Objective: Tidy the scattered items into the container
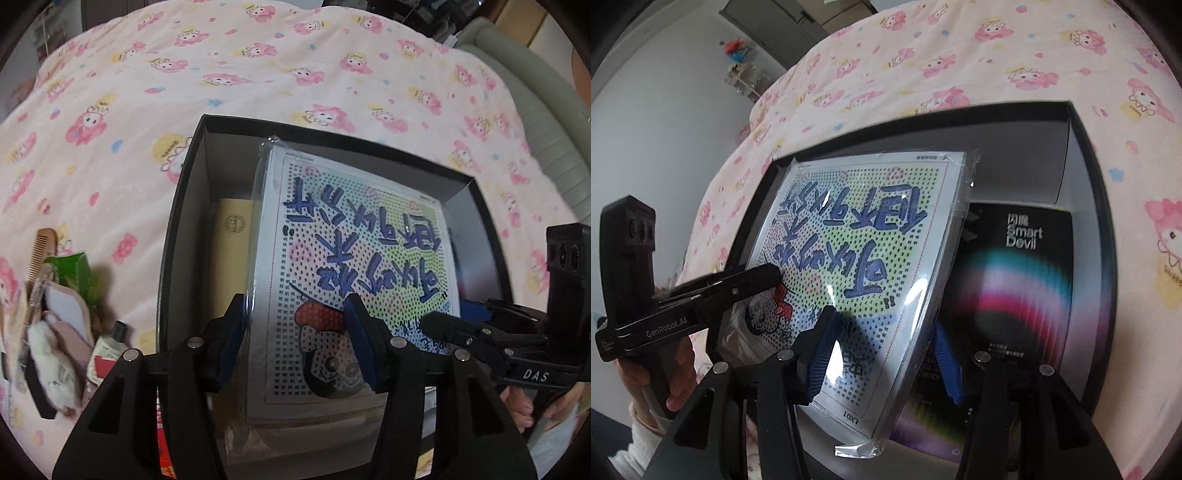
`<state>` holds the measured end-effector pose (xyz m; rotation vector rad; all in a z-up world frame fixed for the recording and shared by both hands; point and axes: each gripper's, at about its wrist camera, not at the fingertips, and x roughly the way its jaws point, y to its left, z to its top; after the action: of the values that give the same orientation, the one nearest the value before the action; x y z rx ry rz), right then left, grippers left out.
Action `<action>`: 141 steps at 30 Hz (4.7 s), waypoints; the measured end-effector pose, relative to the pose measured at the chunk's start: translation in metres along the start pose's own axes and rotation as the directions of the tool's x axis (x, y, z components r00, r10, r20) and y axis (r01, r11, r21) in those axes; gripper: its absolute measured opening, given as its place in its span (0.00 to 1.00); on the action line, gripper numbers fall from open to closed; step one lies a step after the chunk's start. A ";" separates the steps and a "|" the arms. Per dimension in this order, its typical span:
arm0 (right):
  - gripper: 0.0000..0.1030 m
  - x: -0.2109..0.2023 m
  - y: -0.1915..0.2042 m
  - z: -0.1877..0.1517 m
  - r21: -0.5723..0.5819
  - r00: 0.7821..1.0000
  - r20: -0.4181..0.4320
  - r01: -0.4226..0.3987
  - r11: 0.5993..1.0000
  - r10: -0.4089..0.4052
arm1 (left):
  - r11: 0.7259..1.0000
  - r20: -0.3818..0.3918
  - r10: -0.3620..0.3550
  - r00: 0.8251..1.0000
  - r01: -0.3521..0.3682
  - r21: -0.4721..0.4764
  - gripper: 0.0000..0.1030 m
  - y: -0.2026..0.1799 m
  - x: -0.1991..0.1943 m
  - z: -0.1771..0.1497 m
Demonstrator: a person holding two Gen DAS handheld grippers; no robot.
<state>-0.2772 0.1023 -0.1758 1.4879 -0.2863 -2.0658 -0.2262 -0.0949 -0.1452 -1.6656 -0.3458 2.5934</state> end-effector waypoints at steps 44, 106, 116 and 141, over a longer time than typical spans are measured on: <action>0.42 0.007 0.010 0.031 -0.079 0.987 -0.008 0.157 0.984 -0.158 | 1.000 -0.168 0.015 0.986 -0.013 0.015 0.37 -0.032 0.086 0.086; 0.42 0.000 0.013 0.005 -0.140 0.989 0.006 0.150 0.979 -0.151 | 1.000 -0.118 -0.024 0.993 0.024 -0.001 0.35 -0.063 0.075 0.079; 0.42 0.014 0.010 0.006 -0.101 0.991 -0.069 0.105 0.989 -0.112 | 0.995 -0.140 0.092 0.986 -0.096 -0.018 0.29 -0.053 0.074 0.070; 0.43 -0.070 -0.009 0.019 -0.021 0.963 0.199 0.188 0.982 -0.181 | 0.969 -0.214 -0.235 0.948 0.245 0.025 0.18 -0.084 0.034 -0.013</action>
<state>-0.2824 0.1465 -0.1172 1.3323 -0.1863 -2.3582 -0.2362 -0.0058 -0.1633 -1.7368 -0.4368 2.2127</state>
